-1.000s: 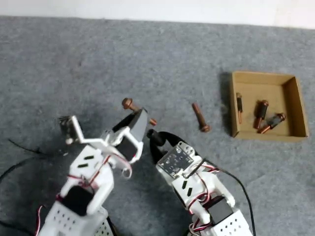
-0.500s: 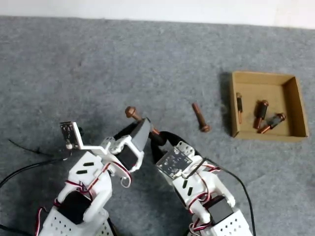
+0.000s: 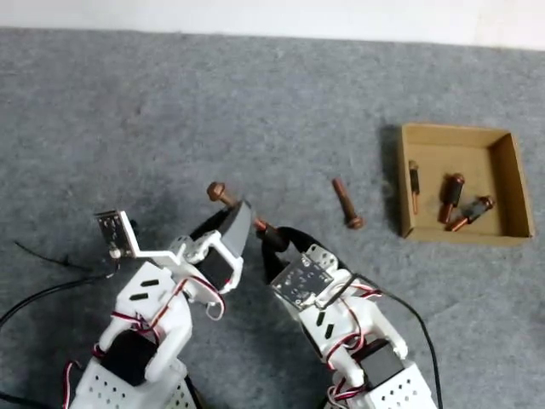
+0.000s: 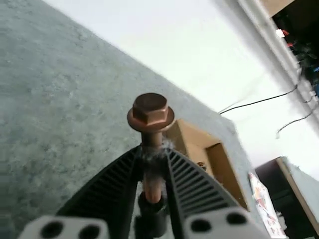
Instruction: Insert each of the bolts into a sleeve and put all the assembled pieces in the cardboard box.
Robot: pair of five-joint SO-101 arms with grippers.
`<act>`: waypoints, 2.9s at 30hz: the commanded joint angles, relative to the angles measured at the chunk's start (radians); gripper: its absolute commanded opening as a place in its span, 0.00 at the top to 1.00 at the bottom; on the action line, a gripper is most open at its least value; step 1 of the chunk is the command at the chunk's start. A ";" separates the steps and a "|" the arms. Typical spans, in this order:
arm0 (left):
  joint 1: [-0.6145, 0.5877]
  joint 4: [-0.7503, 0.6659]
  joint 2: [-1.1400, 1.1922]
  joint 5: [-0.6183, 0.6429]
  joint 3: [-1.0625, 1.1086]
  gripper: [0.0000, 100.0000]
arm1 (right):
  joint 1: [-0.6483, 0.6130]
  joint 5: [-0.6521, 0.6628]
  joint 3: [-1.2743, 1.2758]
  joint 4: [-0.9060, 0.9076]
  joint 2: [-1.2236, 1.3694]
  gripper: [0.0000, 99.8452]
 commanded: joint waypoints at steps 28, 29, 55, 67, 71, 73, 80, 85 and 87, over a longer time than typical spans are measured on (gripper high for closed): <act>0.130 0.080 -0.016 -0.077 0.013 0.99 | 0.031 0.009 0.157 -0.030 -0.013 1.00; 0.130 0.081 -0.016 -0.077 0.015 0.99 | 0.031 0.009 0.157 -0.030 -0.013 1.00; 0.174 0.034 -0.016 -0.184 0.142 0.84 | 0.031 0.011 0.157 -0.028 -0.015 1.00; 0.128 0.034 -0.016 -0.126 0.128 0.71 | 0.033 0.014 0.157 -0.028 -0.015 1.00; -0.030 0.034 -0.016 -0.009 0.068 0.71 | 0.061 0.011 0.157 -0.033 -0.015 1.00; -0.108 0.032 -0.016 0.051 0.050 0.71 | 0.062 0.011 0.157 -0.033 -0.015 1.00; -0.194 -0.035 -0.016 0.091 0.067 0.71 | 0.067 0.009 0.157 -0.033 -0.015 1.00; -0.188 -0.078 -0.016 0.084 0.107 0.71 | 0.122 0.009 0.157 -0.048 -0.015 1.00; -0.188 -0.095 -0.016 0.081 0.119 0.71 | 0.159 0.008 0.157 -0.054 -0.015 1.00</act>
